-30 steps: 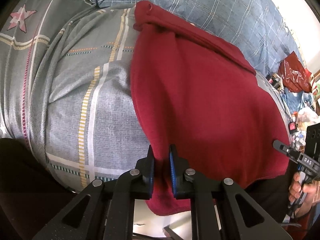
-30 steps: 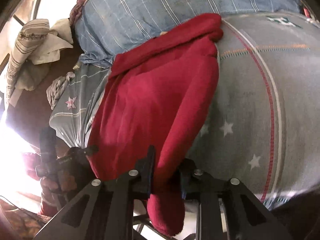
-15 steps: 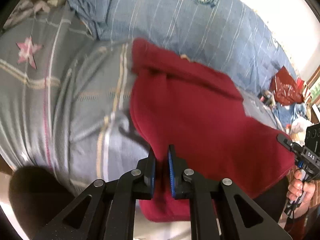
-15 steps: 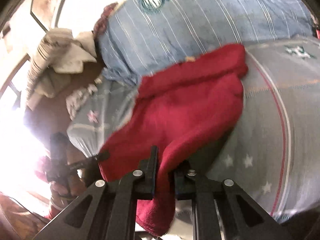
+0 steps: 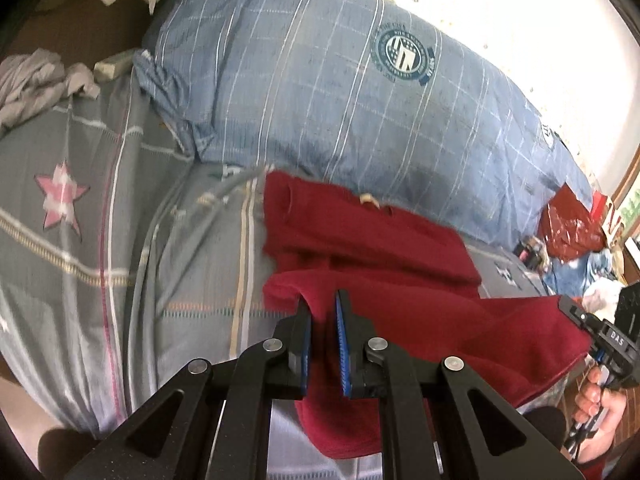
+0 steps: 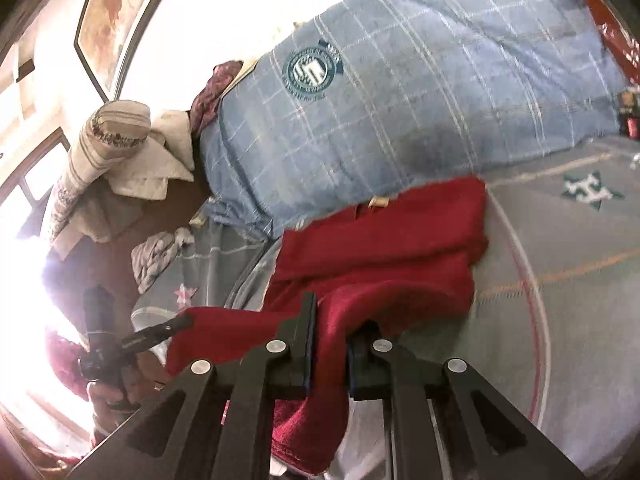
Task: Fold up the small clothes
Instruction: 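Lay the folded hem down over the sweater body with both grippers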
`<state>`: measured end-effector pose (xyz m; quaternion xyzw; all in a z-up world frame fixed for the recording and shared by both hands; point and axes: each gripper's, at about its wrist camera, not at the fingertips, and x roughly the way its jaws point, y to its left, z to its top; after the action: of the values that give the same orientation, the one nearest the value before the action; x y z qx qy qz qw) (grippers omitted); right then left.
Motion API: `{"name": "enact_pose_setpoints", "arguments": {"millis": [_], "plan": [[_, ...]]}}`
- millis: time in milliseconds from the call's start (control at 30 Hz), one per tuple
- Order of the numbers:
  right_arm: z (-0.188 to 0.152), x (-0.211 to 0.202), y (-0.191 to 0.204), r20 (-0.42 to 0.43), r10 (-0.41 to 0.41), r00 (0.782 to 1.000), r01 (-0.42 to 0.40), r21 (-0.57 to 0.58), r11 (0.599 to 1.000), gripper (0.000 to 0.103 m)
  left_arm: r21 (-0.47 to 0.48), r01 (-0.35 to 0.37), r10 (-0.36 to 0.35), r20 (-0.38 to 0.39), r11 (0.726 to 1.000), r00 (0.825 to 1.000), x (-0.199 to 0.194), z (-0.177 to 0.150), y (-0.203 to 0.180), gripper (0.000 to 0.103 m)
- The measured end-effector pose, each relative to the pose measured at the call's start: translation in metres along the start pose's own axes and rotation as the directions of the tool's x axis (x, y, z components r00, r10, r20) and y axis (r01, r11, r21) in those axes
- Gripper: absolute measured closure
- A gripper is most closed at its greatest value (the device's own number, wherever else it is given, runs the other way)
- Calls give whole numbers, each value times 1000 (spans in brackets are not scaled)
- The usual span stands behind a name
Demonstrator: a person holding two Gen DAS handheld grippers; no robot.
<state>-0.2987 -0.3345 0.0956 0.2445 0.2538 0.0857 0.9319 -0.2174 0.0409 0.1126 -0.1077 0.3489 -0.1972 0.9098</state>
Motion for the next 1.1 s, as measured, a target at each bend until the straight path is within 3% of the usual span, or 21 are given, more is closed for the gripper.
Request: {"name": "enact_pose_setpoints", "arguments": {"millis": [267, 467, 600, 833, 1100], "plan": [[35, 14, 2, 54, -90, 994, 93, -50, 994, 92, 9, -25, 24, 23, 1000, 999, 31, 32, -13, 94], [65, 45, -11, 49, -145, 988, 148, -43, 988, 92, 6, -56, 56, 4, 998, 998, 83, 62, -16, 94], [82, 70, -24, 32, -181, 983, 182, -45, 982, 92, -37, -79, 78, -21, 996, 997, 125, 82, -12, 94], [98, 124, -56, -38, -223, 974, 222, -27, 975, 92, -30, -133, 131, -82, 991, 988, 192, 98, -10, 94], [105, 171, -95, -104, -247, 963, 250, 24, 968, 92, -4, -156, 154, -107, 988, 982, 232, 106, -4, 93]]}}
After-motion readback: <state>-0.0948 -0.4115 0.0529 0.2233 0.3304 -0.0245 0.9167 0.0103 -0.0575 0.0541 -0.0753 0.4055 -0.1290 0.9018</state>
